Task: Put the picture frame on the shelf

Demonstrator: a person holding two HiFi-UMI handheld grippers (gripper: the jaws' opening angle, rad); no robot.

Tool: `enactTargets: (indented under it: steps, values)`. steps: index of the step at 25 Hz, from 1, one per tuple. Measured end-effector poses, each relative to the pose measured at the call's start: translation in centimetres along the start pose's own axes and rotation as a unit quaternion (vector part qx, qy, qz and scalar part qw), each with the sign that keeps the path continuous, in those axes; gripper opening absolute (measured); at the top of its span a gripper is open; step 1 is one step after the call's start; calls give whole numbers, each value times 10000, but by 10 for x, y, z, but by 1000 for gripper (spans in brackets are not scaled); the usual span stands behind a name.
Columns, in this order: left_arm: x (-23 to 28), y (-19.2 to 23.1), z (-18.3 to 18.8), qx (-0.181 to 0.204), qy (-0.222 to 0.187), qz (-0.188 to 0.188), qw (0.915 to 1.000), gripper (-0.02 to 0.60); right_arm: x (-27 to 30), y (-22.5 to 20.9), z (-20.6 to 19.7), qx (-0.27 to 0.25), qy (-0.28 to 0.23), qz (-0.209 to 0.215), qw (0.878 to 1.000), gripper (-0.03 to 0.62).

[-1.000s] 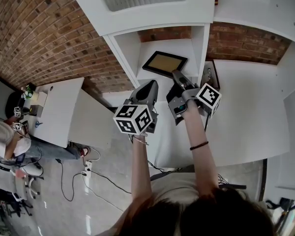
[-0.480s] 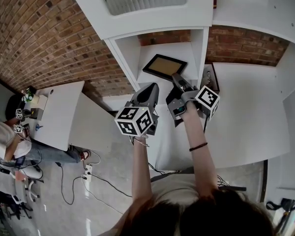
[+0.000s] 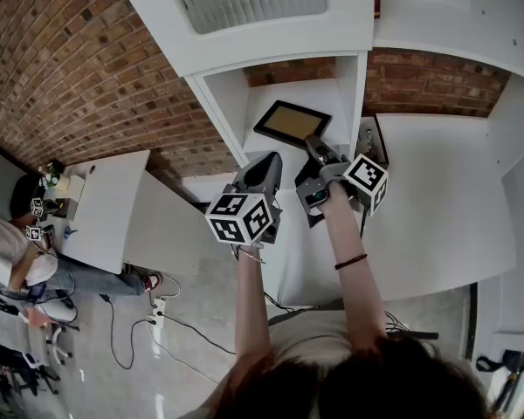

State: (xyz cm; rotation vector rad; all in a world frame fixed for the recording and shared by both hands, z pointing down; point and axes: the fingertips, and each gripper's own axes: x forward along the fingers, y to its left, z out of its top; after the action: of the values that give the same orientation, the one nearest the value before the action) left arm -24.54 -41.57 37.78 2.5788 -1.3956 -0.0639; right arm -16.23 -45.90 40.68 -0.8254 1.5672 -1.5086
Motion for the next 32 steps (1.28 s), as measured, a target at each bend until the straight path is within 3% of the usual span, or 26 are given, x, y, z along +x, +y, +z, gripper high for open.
enactTargets:
  steps: [9, 24, 32]
  values:
    - [1, 1, -3, 0, 50, 0, 10000, 11, -1, -9, 0, -57, 15, -238, 9997, 75]
    - [1, 2, -7, -25, 107, 29, 9999, 11, 0, -8, -3, -233, 209, -269, 9991, 75]
    - [-1, -6, -15, -34, 218, -154, 9996, 11, -3, -8, -4, -234, 253, -219, 9992, 98]
